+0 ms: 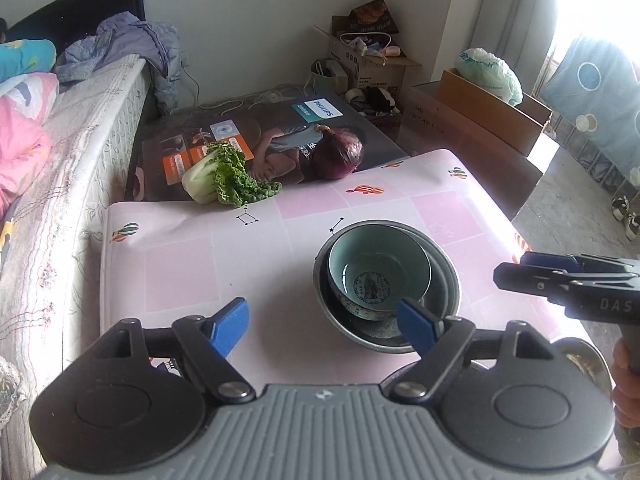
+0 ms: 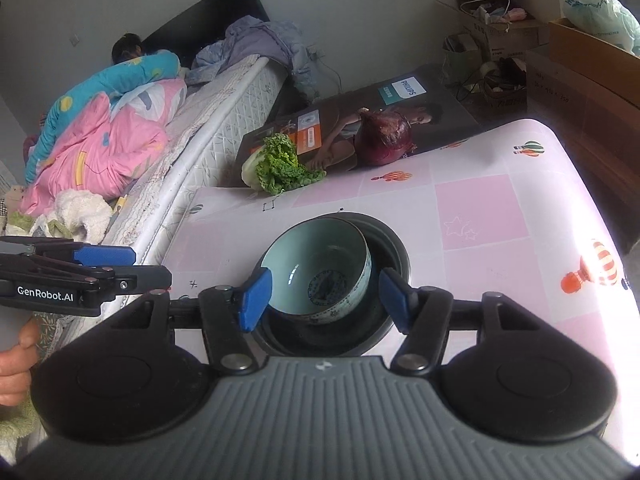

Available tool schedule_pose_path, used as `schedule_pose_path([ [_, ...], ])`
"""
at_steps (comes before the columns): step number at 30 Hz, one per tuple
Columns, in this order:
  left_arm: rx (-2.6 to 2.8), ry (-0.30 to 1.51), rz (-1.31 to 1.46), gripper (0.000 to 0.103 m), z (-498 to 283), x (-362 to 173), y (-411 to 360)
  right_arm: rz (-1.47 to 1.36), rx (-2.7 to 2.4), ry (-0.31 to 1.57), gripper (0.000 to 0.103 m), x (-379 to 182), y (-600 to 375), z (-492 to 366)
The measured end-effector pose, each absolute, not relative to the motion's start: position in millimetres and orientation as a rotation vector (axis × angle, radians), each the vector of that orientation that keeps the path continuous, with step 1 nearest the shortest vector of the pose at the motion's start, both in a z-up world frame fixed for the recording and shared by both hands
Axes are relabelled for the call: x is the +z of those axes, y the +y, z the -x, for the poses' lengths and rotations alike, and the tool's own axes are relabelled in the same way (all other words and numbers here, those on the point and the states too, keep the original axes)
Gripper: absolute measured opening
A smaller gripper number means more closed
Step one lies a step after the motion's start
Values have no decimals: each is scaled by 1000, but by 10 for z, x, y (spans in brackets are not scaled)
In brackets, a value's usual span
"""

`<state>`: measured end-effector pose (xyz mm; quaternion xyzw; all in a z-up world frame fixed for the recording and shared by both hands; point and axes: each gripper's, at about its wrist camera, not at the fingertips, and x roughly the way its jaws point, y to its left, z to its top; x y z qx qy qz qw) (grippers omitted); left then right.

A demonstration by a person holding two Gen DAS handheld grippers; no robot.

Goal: Organize plates and bowls

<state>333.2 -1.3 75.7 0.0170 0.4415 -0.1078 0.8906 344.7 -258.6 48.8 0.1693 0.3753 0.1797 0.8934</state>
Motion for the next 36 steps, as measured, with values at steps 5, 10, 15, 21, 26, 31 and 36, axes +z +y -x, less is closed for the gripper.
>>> schedule_pose_path([
  [5, -200, 836, 3, 93, -2478, 857, 369, -374, 359, 677, 80, 752, -2684, -2590],
  [10, -130, 791, -2, 103, -1729, 735, 579, -343, 297, 616, 89, 773, -2554, -1768],
  [15, -81, 780, 33, 103, -1137, 519, 665, -256, 230, 585, 102, 701, -2241, -1143],
  [21, -77, 778, 52, 103, -646, 256, 685, -73, 144, 592, 102, 576, -1830, -605],
  [26, -108, 780, 89, 103, -343, 24, 660, 50, 63, 610, 102, 394, -1593, -287],
  [31, -128, 835, 132, 103, -236, -209, 658, -47, 169, 619, 102, 269, -1653, -30],
  [36, -115, 829, 126, 103, -209, -294, 721, -84, 216, 580, 102, 251, -1624, 21],
])
